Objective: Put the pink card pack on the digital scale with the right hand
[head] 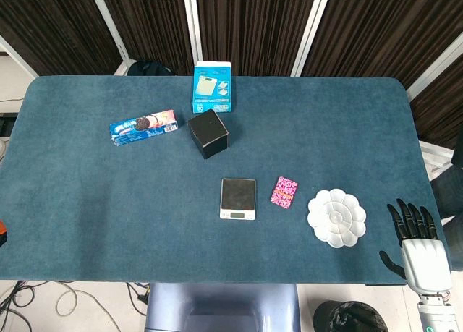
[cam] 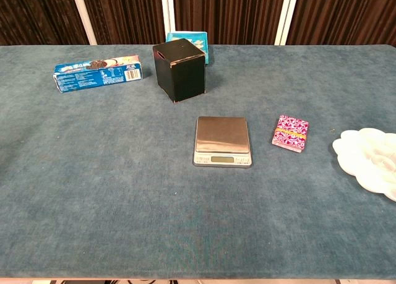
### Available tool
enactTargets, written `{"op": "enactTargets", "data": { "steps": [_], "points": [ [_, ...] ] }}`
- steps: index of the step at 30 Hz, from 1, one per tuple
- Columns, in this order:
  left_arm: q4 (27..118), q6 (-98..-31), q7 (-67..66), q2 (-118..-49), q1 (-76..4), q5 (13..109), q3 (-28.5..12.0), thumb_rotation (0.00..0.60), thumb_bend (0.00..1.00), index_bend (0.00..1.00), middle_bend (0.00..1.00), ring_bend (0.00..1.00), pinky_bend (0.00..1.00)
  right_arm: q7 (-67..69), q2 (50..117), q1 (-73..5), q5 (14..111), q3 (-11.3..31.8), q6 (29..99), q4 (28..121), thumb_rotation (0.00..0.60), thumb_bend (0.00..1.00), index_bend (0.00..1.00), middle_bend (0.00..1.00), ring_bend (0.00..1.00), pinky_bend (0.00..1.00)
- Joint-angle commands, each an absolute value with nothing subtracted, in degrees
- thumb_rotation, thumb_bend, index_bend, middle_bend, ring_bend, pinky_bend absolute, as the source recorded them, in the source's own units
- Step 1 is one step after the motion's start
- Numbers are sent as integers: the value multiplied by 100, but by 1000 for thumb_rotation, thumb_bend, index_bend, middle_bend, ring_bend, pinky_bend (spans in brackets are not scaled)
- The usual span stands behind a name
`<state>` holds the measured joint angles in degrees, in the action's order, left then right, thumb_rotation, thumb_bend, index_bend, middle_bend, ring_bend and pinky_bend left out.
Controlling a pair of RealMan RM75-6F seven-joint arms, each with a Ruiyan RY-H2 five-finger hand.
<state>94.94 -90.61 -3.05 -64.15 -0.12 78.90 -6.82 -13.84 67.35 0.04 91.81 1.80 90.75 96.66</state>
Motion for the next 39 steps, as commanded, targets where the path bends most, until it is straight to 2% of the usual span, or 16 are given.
{"op": "enactTargets", "data": {
  "steps": [1,16,20,23,28,34,39],
  "points": [
    [9493,-9054,-309,-6417,-15,7886,-681,600,664,78,0,0,0,-1385,6738,1,9171,182,9065,9664,600,279,0,0,0,0],
    [9518,-9077,-285,-6415,2,7853,-697,600,664,78,0,0,0,-967,6683,-96,9101,107,8759,9785,600,279,0,0,0,0],
    [9540,-9081,-286,-6413,6,7833,-707,600,664,78,0,0,0,-404,6585,-346,8916,114,8210,9831,600,279,0,0,0,0],
    [9545,-9083,-296,-6414,4,7841,-706,600,664,78,0,0,0,-329,6447,-647,8657,300,7766,9986,600,279,0,0,0,0],
    [9557,-9072,-303,-6417,2,7817,-713,600,664,78,0,0,0,-749,6320,-1245,7964,752,6984,10481,600,278,0,0,0,0],
    [9556,-9064,-298,-6413,3,7794,-720,600,664,78,0,0,0,-1552,6365,-2188,6559,1223,5820,10797,600,279,0,0,0,0],
    [9560,-9052,-270,-6399,4,7779,-726,600,664,78,0,0,0,-2442,6788,-2888,5444,1372,5471,10727,600,279,0,0,0,0]
  ]
}}
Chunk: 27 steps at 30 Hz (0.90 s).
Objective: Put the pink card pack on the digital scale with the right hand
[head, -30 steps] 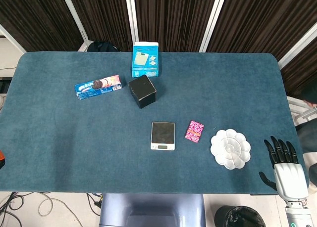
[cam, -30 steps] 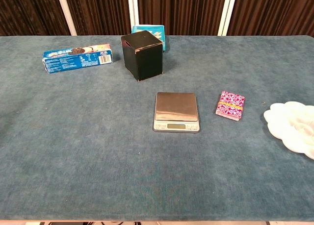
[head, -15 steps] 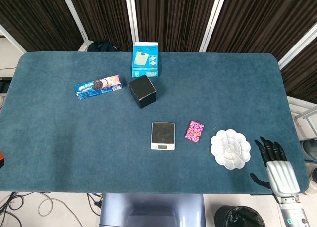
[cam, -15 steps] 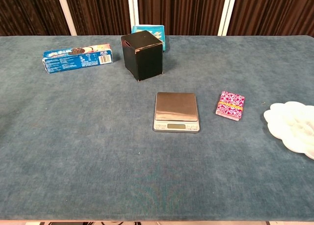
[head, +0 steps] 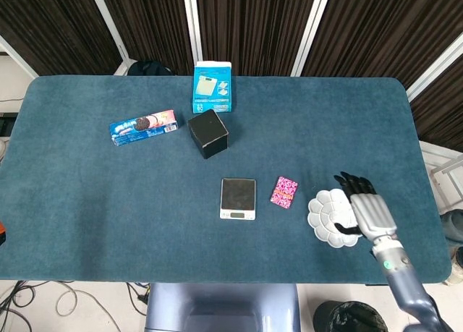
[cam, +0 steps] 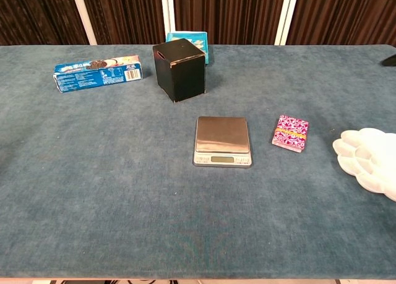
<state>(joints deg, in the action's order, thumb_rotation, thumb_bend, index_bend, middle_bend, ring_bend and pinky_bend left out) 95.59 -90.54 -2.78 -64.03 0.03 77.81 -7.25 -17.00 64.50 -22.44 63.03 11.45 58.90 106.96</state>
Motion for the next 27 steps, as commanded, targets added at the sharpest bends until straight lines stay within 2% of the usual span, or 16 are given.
{"op": "enactTargets", "data": {
  "steps": [1,7,13,27],
  "points": [
    [9560,-9048,-266,-6396,5,7775,-725,600,664,78,0,0,0,-2575,6874,-2993,5257,1385,5452,10698,600,279,0,0,0,0],
    [9537,-9027,-279,-6389,-4,7790,-712,600,664,78,0,0,0,-3615,7595,-3890,3605,1423,5596,10360,600,279,0,0,0,0],
    [9551,-9020,-236,-6370,8,7728,-736,600,664,78,0,0,0,-4132,8064,-4416,2606,1435,5951,10189,600,278,0,0,0,0],
    [9561,-9032,-207,-6363,13,7742,-736,600,664,78,0,0,0,-4344,8741,-4888,1916,1375,6361,9741,600,279,0,0,0,0]
  ]
}}
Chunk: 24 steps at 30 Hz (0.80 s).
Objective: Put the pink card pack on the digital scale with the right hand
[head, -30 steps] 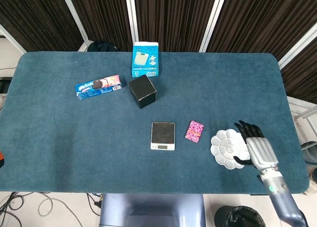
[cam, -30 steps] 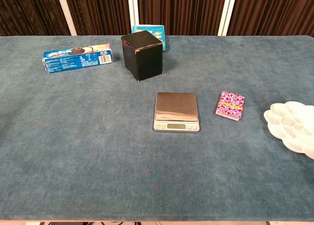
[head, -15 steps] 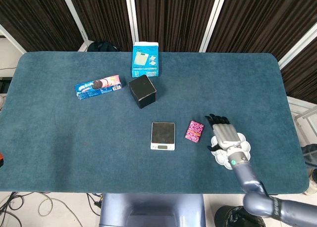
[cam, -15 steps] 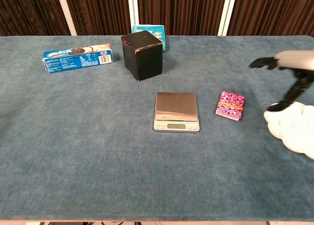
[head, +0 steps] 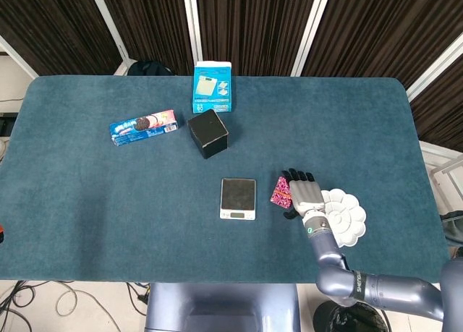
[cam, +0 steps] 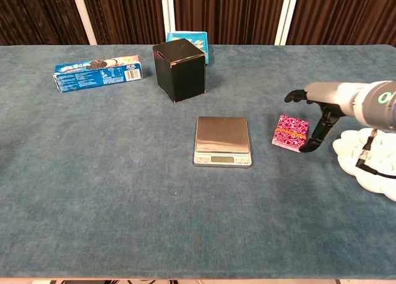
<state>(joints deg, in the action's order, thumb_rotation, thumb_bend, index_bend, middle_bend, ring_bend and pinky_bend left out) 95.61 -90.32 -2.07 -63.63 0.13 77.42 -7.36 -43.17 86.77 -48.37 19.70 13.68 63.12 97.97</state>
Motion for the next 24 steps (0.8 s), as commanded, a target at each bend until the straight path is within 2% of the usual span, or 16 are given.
{"op": "enactTargets", "data": {
  "steps": [1,10,24],
  "points": [
    [9560,-9032,-206,-6363,14,7742,-736,600,664,78,0,0,0,-4352,8766,-4905,1898,1378,6376,9718,600,279,0,1,0,0],
    [9561,-9019,-175,-6348,15,7726,-741,600,664,78,0,0,0,-4394,9030,-5001,1760,1343,6488,9346,600,278,0,109,0,0],
    [9571,-9021,-170,-6344,19,7726,-739,600,664,78,0,0,0,-4444,9157,-5056,1738,1308,6501,9183,600,279,0,210,0,0]
  ]
}}
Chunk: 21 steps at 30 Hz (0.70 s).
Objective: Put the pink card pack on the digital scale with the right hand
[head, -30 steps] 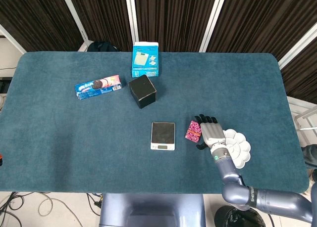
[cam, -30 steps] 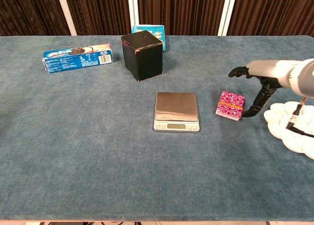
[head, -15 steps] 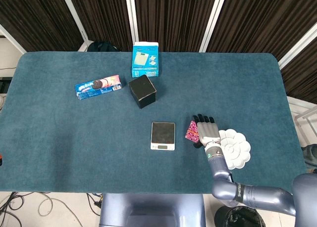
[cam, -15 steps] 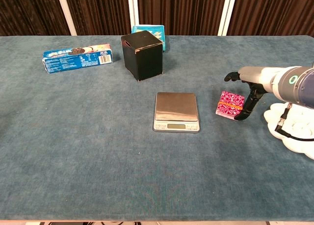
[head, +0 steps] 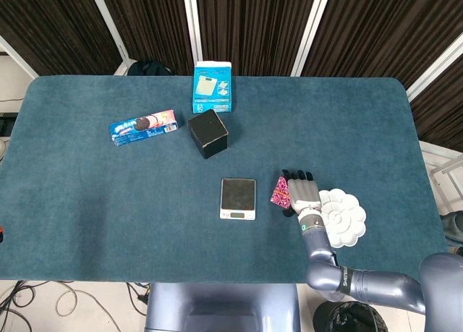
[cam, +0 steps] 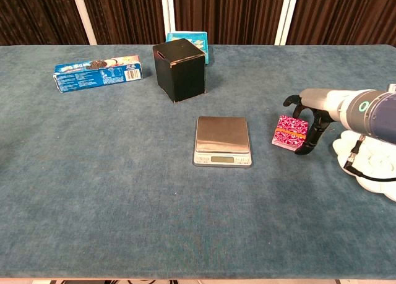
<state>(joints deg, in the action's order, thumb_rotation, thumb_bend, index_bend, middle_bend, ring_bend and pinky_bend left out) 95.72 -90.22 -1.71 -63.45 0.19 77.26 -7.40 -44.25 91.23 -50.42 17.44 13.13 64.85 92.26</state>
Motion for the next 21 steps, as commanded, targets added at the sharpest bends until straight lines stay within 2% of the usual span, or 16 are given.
{"op": "enactTargets", "data": {
  "steps": [1,13,21],
  "points": [
    [9571,-9020,-169,-6344,19,7725,-739,600,664,78,0,0,0,-4445,9177,-5062,1732,1312,6504,9156,600,278,0,213,0,0],
    [9573,-9006,-157,-6338,18,7700,-748,600,664,78,0,0,0,-4460,9460,-5077,1801,1325,6563,8786,600,279,0,223,11,0],
    [9583,-9003,-143,-6333,22,7685,-752,600,664,78,0,0,0,-4420,9575,-5060,1896,1394,6623,8696,600,279,0,299,77,0]
  ]
}}
